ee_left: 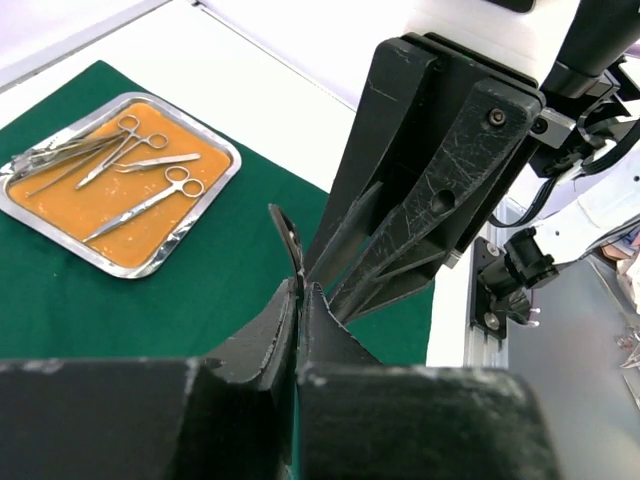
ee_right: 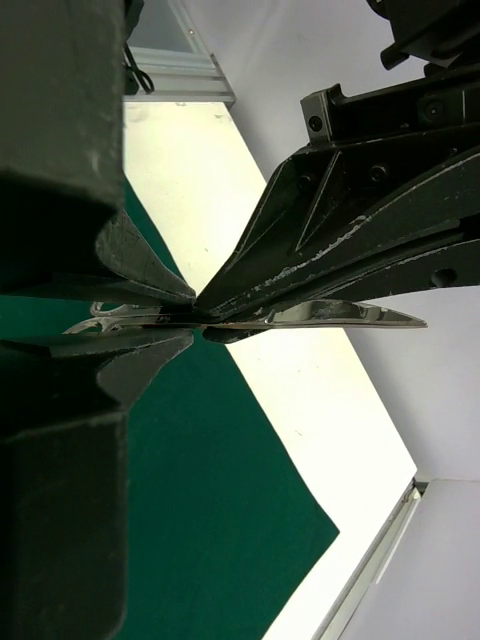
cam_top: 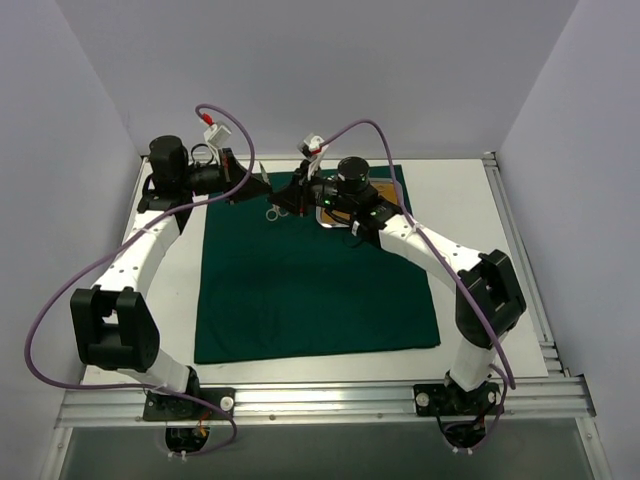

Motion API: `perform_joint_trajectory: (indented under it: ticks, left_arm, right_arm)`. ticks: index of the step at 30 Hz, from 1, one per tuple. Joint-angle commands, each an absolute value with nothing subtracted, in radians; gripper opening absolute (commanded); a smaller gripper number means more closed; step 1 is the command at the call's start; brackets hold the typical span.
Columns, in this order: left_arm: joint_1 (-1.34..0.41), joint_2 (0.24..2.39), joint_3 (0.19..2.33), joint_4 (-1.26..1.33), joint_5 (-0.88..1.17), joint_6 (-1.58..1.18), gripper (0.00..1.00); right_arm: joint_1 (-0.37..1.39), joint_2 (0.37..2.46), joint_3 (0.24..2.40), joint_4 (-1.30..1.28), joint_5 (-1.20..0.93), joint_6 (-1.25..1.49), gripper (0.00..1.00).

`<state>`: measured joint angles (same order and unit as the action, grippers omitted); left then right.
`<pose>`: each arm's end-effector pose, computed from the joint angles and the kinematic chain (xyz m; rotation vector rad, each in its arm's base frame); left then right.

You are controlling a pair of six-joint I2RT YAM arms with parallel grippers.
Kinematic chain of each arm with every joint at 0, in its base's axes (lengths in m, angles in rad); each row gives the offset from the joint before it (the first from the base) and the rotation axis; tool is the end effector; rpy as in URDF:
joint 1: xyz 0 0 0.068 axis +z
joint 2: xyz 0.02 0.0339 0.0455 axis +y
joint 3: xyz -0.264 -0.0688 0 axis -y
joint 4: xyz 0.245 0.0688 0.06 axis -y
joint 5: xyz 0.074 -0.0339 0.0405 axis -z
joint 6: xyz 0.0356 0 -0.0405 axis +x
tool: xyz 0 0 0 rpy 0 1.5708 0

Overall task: Open and lay out the surgical kit
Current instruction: Place the medical item in the surgical kit.

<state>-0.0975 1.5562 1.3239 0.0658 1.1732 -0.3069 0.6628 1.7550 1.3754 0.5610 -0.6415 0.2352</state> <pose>0.3501 -0.0672 0.3649 0.7174 1.6618 -1.2953 0.3172 0.2746 0.3565 -0.8584 1.2733 1.1700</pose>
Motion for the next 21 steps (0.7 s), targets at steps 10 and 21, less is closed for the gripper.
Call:
perform_joint_trajectory:
  ticks: [10, 21]
  left_arm:
    - [-0.13, 1.561, 1.413, -0.455, 0.619, -0.103, 0.02]
    - [-0.186, 1.667, 1.358, -0.756, 0.187, -0.126, 0.02]
  right_arm:
    - [0.672, 1.773, 1.402, 0.529, -0.588, 0.232, 0.62]
    - [0.676, 1.66, 1.253, 0.422, -0.437, 0.173, 0.65]
